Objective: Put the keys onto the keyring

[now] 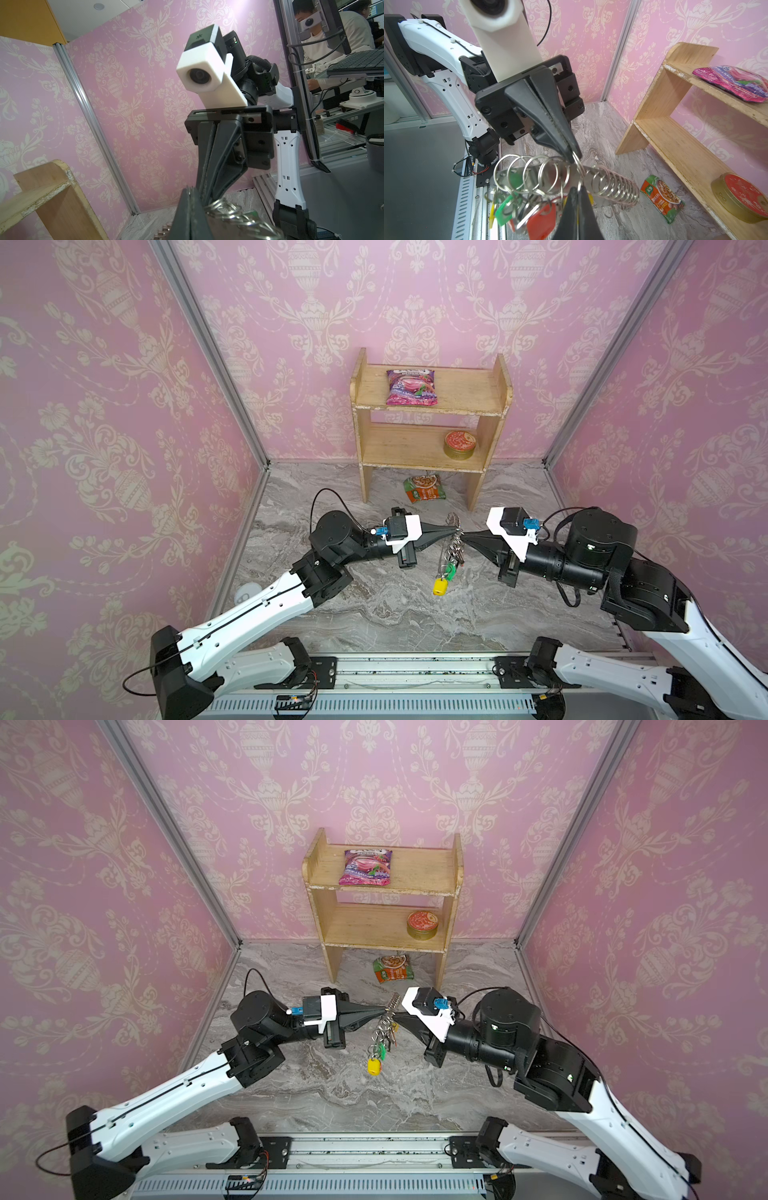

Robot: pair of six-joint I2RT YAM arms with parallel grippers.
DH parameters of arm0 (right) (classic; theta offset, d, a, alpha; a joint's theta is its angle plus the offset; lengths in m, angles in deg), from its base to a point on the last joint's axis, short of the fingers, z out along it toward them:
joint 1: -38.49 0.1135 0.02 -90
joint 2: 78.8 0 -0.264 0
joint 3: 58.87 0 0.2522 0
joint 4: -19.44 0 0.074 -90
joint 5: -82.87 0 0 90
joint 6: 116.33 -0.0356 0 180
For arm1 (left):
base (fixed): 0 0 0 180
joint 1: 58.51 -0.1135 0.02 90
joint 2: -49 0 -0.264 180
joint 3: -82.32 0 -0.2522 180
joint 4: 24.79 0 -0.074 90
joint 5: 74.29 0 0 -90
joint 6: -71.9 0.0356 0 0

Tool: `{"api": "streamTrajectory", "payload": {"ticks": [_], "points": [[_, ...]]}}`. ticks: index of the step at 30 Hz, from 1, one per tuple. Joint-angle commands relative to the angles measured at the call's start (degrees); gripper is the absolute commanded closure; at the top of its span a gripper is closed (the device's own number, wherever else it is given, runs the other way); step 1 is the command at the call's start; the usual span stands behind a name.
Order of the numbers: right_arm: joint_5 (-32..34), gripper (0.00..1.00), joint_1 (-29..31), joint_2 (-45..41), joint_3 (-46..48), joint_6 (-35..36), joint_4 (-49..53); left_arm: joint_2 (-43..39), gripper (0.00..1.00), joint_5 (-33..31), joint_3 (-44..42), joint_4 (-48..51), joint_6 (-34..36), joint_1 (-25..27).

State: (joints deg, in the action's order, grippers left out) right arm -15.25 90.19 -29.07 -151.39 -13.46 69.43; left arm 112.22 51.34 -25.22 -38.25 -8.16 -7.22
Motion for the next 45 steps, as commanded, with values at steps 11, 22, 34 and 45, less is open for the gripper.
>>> {"api": "streamTrajectory", "payload": {"ticks": [11, 22, 34, 45], "points": [[-4.3, 1.00, 0.0, 0.4, 1.8, -2.0, -2.6, -0.3, 1.00, -0.3, -1.3, -8.4, -1.6, 0.4], [-7.4, 1.00, 0.8, 1.2, 3.5, -3.5, -5.6, 1.4, 1.00, -1.0, -2.8, -14.7, -3.0, 0.4], [-5.3, 0.96, 1.8, 0.2, 3.9, -3.7, -4.3, 1.0, 1.00, -1.4, -3.8, -15.2, -2.4, 0.4], [2.0, 0.75, 1.9, -2.1, 0.7, 0.4, 0.9, 1.5, 1.00, 3.8, -4.7, -19.3, -7.0, -1.1]]}}
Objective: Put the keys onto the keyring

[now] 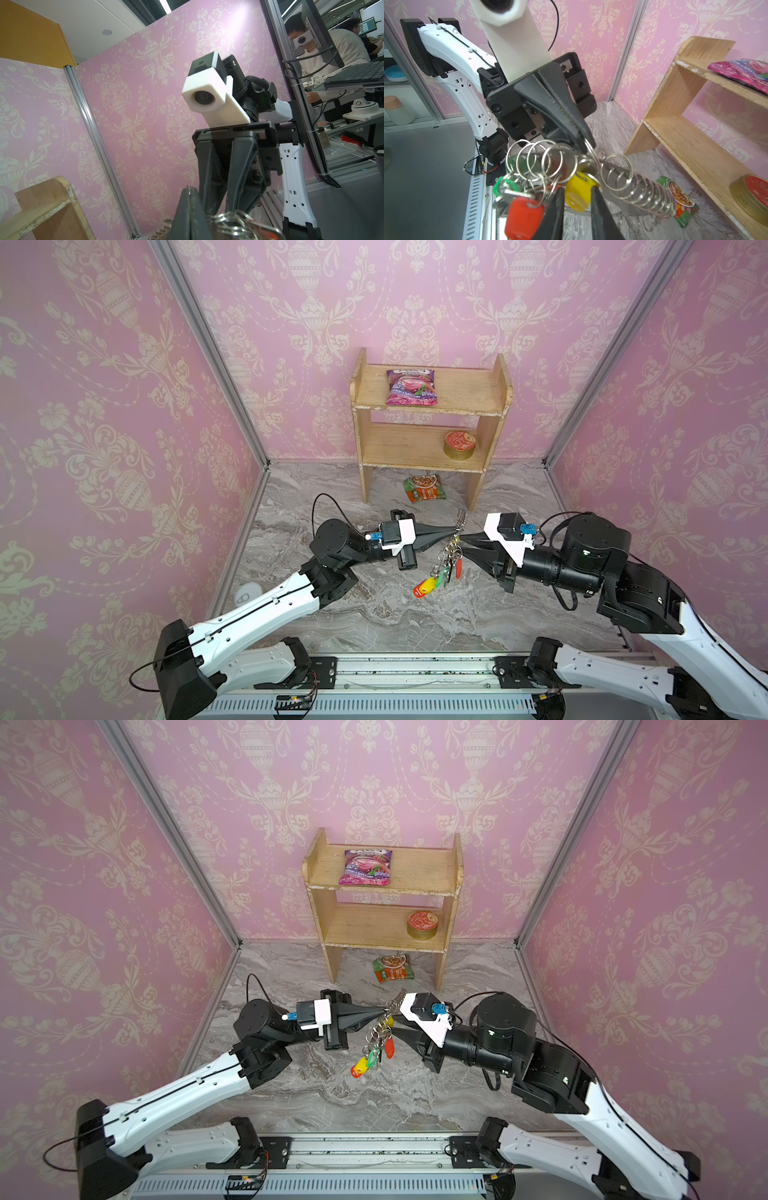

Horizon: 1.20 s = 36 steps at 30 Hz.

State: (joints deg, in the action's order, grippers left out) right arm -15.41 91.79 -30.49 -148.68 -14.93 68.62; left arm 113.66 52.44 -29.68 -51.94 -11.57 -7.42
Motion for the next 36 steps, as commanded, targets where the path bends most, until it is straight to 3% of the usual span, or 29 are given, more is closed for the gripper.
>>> {"api": "streamTrajectory", "payload": {"ticks": [1, 18, 36], "points": [[2.3, 0.75, 0.2, -0.7, -2.3, 2.3, 1.8, 0.3, 1.00, 3.7, -0.2, -6.4, -4.7, -1.3], [-0.5, 0.80, 0.2, -0.6, -2.3, 4.0, -3.4, 1.9, 1.00, 9.5, 1.4, -7.7, -9.4, -2.0], [-3.7, 0.91, -0.3, 0.7, -1.1, 2.4, -5.1, 2.0, 1.00, 10.1, 1.7, -8.8, -9.9, -2.0]]}}
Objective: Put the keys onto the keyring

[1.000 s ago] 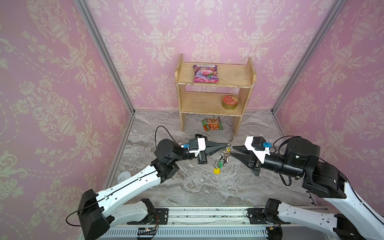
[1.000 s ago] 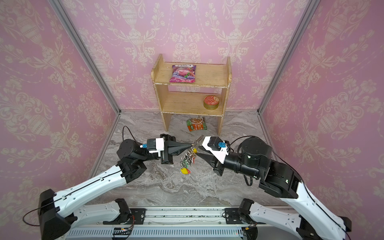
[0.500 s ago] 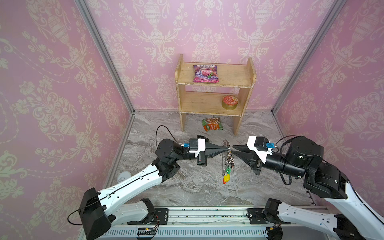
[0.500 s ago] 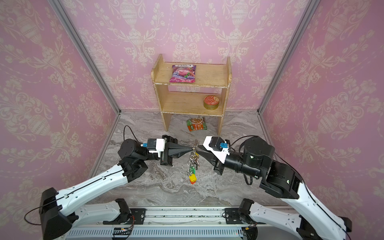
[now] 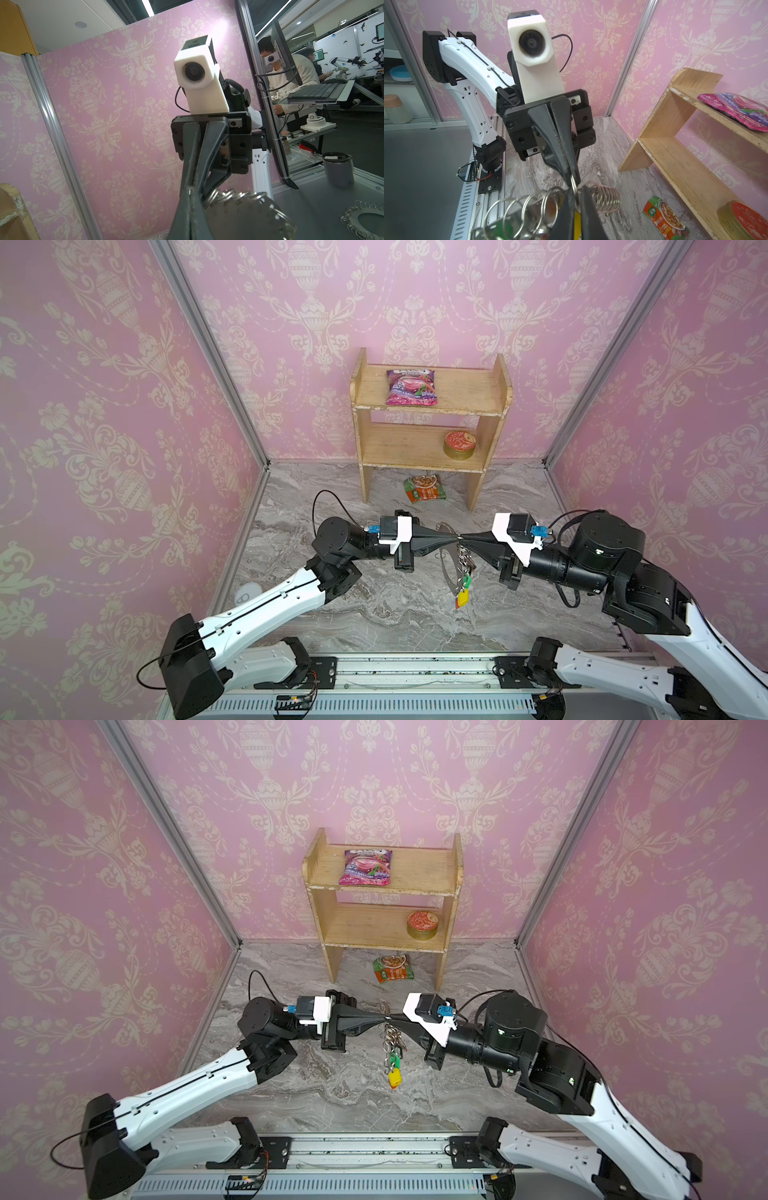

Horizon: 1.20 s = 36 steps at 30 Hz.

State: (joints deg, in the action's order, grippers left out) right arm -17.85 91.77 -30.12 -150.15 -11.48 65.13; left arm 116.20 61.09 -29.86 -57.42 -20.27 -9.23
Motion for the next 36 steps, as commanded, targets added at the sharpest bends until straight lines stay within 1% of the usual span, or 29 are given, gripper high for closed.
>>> {"api": "streamTrajectory", "payload": {"ticks": [1, 10, 18, 26, 31, 33, 36], "points": [[-1.2, 0.90, -0.3, 0.4, 0.4, -1.1, -1.5, -0.6, 1.00, 1.5, 1.8, -3.3, -1.2, -0.2], [-0.9, 0.87, -0.9, -0.1, 1.0, -1.8, -1.7, -1.0, 1.00, 1.5, 1.6, -3.7, -1.3, -0.2], [-1.1, 0.89, -1.2, -0.3, 1.2, -2.1, -2.0, -1.1, 1.00, 1.4, 1.6, -4.0, -1.4, -0.2], [-1.0, 0.87, -1.8, -0.8, 1.9, -2.6, -2.4, -1.4, 1.00, 1.6, 1.7, -4.1, -1.4, -0.2], [-1.4, 0.93, -1.9, -0.8, 1.8, -2.8, -2.3, -1.5, 1.00, 1.5, 1.3, -4.4, -1.4, -0.2], [-1.7, 1.00, -1.9, -0.9, 1.9, -2.9, -2.5, -1.5, 1.00, 1.5, 1.3, -4.4, -1.4, -0.2], [-2.3, 1.00, -2.0, -0.9, 1.6, -2.7, -2.2, -1.5, 1.00, 1.3, 1.2, -4.1, -1.4, -0.2]]}}
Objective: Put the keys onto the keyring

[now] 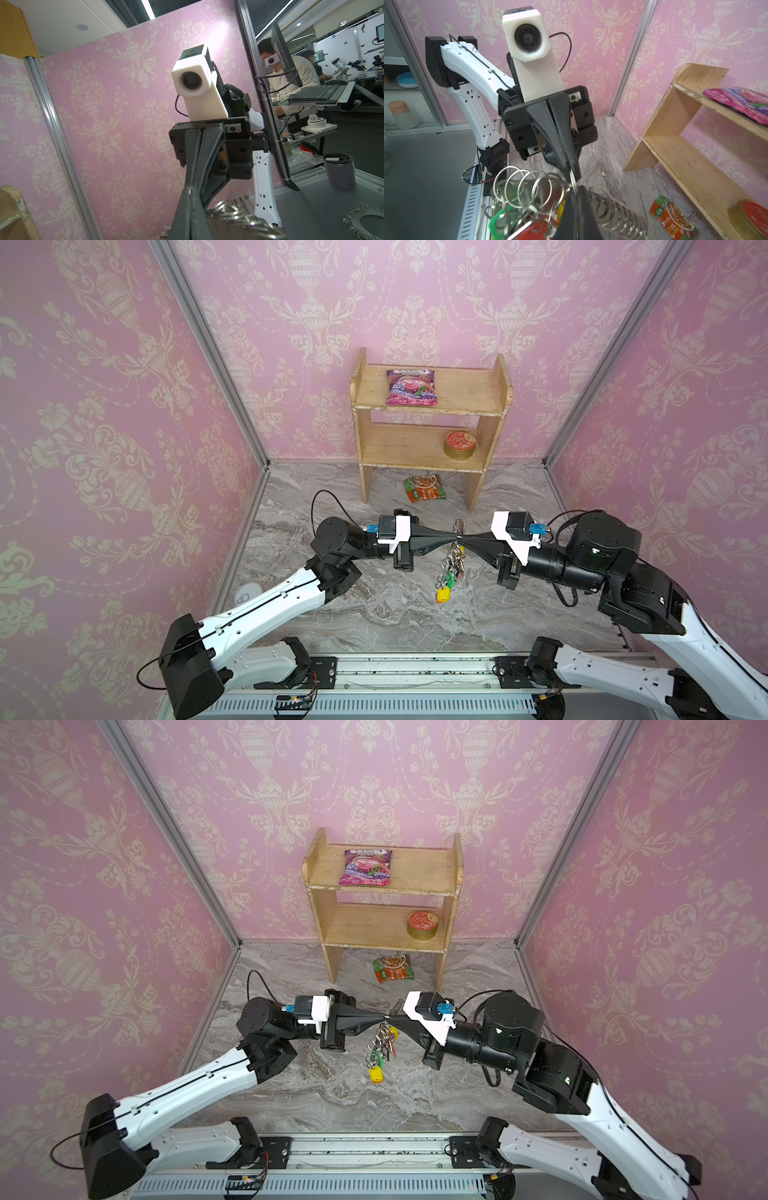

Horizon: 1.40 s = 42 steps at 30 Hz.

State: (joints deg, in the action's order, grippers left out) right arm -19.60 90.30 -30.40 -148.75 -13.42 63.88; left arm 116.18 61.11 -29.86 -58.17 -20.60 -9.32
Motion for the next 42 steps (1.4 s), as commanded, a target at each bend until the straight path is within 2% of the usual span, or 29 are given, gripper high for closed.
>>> {"api": "streamTrajectory", "payload": {"ticks": [1, 5, 6, 8, 10, 14, 19, 25, 32, 42], "points": [[-0.7, 1.00, -0.6, -0.6, 0.1, -0.7, -0.7, -1.5, 1.00, 1.2, 1.1, -3.4, -1.1, -0.1], [-0.2, 1.00, -0.5, -0.3, -0.8, 0.1, 1.3, -1.9, 1.00, 0.3, 0.9, -1.2, -0.7, -0.1], [0.1, 1.00, -0.5, 0.0, -1.3, 0.5, 2.1, -2.0, 0.96, -0.2, 1.0, 0.0, -0.5, -0.1], [1.1, 1.00, -0.6, 1.0, -3.2, 1.3, 5.4, -2.9, 0.83, -1.1, 1.1, 4.2, 0.4, -0.1], [2.2, 1.00, -0.5, 2.0, -5.0, 2.0, 8.5, -3.9, 0.72, -1.9, 2.2, 11.2, 2.3, -0.1], [4.0, 1.00, -0.5, 4.5, -8.8, 3.2, 14.4, -5.7, 0.64, -3.8, 4.9, 25.3, 5.9, -0.1], [4.8, 1.00, -0.6, 7.8, -12.3, 3.7, 18.8, -5.1, 0.64, -5.2, 9.1, 38.0, 9.9, -0.1], [5.5, 1.00, -0.5, 10.1, -14.7, 3.7, 20.6, -4.2, 0.66, -8.1, 11.9, 45.9, 13.8, 0.0], [4.8, 1.00, -0.6, 11.1, -15.0, 3.6, 20.4, -3.8, 0.69, -10.2, 13.5, 49.1, 16.0, 0.6], [3.9, 1.00, -0.6, 11.1, -14.7, 3.3, 19.9, -3.3, 0.76, -10.4, 13.2, 47.3, 16.6, 1.3]]}}
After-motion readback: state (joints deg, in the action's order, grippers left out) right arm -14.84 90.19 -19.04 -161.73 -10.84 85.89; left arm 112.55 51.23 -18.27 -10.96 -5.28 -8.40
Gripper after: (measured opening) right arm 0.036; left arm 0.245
